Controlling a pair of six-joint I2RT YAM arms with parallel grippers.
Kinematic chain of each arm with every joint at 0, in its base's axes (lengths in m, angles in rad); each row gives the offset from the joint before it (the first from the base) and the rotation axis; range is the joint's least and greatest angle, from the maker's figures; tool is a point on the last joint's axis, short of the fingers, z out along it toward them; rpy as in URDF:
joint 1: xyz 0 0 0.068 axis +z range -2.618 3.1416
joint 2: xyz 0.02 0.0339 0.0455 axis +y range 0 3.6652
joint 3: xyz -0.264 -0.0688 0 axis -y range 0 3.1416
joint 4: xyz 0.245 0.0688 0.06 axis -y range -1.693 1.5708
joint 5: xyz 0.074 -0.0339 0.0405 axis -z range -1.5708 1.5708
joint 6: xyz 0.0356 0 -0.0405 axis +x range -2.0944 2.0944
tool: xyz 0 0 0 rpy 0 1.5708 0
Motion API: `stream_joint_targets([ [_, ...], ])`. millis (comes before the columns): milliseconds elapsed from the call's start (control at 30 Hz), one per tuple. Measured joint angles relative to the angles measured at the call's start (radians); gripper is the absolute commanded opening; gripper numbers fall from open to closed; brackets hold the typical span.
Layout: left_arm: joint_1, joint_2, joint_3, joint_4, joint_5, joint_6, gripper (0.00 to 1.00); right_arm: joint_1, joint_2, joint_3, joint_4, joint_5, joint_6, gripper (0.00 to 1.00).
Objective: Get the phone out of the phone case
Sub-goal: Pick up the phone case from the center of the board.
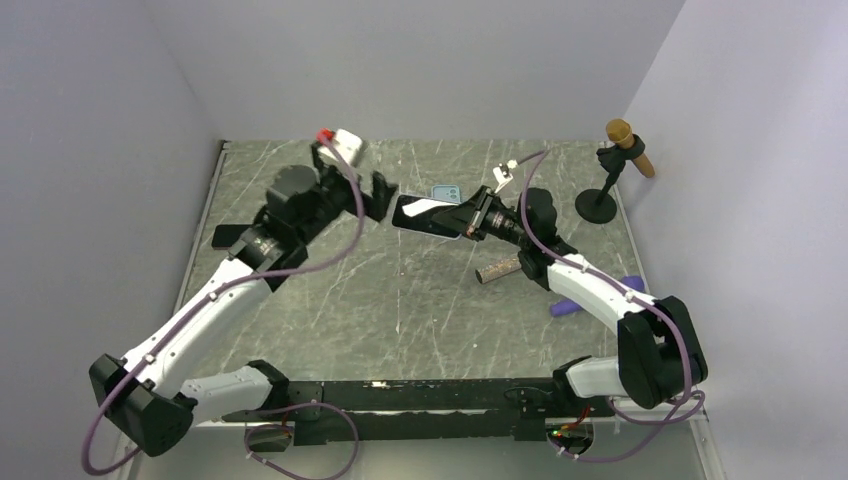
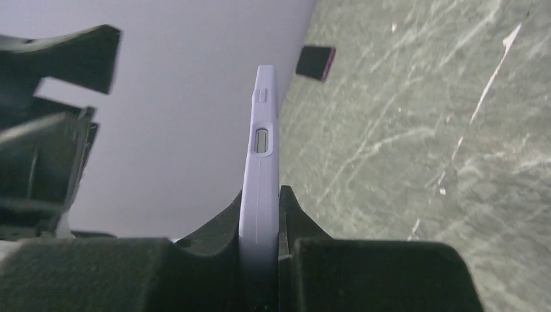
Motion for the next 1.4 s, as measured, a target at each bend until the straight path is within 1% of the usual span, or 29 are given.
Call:
stream_joint_targets([
  [67,0.126,0.007,-0.009,0.047,0.095,-0.137,0.96,0.0,0.0,-0.037,0.095,0.037,0.048,0.0],
  [133,0.225,0.02,-0.034,0.106,0.188,-0.261,0.93,0.0,0.0,-0.069,0.18,0.082,0.09,0.0],
  [267,0.347,0.074,-0.108,0.253,0.392,-0.499,0.87,0.0,-0.007,-0.109,0.298,0.169,0.138,0.0],
  [400,0.399,0.152,-0.186,0.459,0.587,-0.717,0.85,0.0,-0.01,-0.134,0.4,0.25,0.172,0.0],
  [500,0.412,0.247,-0.211,0.678,0.718,-0.895,0.81,0.0,-0.009,-0.136,0.454,0.288,0.19,0.0],
  [533,0.413,0.271,-0.212,0.726,0.743,-0.935,0.8,0.0,-0.007,-0.136,0.473,0.294,0.197,0.0],
  [633,0.415,0.376,-0.221,0.948,0.827,-1.107,0.75,0.0,0.017,-0.131,0.536,0.296,0.217,0.0],
  [700,0.415,0.435,-0.222,1.062,0.868,-1.204,0.74,0.001,0.056,-0.122,0.586,0.292,0.239,0.0],
  [800,0.415,0.485,-0.225,1.157,0.902,-1.286,0.73,0.008,0.127,-0.107,0.647,0.284,0.269,0.0],
  [900,0.413,0.496,-0.228,1.194,0.918,-1.321,0.68,0.019,0.194,-0.1,0.721,0.282,0.303,0.0],
  [1033,0.406,0.496,-0.228,1.21,0.925,-1.332,0.56,0.04,0.259,-0.072,0.818,0.272,0.327,0.0],
  [1200,0.388,0.5,-0.228,1.221,0.952,-1.342,0.37,0.07,0.268,-0.066,0.86,0.262,0.312,0.0],
  [1233,0.388,0.502,-0.228,1.219,0.957,-1.342,0.32,0.074,0.268,-0.066,0.86,0.262,0.306,0.01],
  [1267,0.388,0.502,-0.228,1.216,0.961,-1.34,0.26,0.078,0.267,-0.066,0.861,0.261,0.298,0.06],
  [1333,0.389,0.503,-0.227,1.202,0.968,-1.329,0.09,0.086,0.26,-0.066,0.856,0.257,0.28,0.18],
  [1367,0.389,0.504,-0.227,1.196,0.972,-1.328,0.01,0.088,0.253,-0.066,0.847,0.257,0.267,0.3],
  [1400,0.391,0.504,-0.226,1.187,0.982,-1.336,0.0,0.089,0.238,-0.066,0.821,0.253,0.239,0.39],
])
